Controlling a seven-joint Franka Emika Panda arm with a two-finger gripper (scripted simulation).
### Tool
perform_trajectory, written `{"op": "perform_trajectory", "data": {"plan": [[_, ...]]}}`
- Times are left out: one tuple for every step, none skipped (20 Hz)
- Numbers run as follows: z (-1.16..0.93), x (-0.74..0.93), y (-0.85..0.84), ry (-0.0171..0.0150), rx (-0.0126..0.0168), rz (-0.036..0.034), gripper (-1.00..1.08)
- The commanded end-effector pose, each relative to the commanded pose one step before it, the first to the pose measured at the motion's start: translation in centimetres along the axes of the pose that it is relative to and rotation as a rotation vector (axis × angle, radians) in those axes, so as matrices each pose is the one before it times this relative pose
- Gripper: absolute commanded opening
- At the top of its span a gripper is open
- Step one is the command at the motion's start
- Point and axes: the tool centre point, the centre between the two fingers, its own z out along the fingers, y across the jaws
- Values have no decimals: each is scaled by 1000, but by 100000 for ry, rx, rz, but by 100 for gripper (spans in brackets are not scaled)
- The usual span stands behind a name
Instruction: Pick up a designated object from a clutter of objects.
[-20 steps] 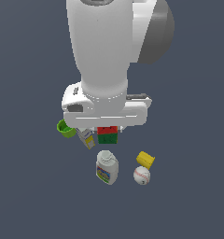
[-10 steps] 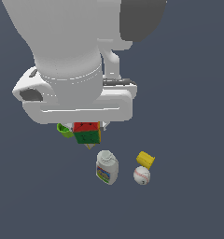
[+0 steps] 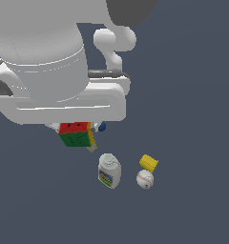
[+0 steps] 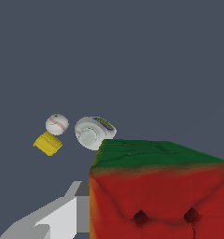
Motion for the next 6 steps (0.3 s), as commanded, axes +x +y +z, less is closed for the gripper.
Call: {"op": "perform_trajectory", "data": {"plan": [[-447, 196, 238, 201, -27, -53, -100], [-76, 45, 62, 0, 0, 0, -100], [-68, 26, 72, 8, -38, 57, -100], [-41, 25, 34, 0, 0, 0, -100], [-25, 15, 20, 0, 0, 0, -100], [-8, 5, 7, 0, 0, 0, -100]]}}
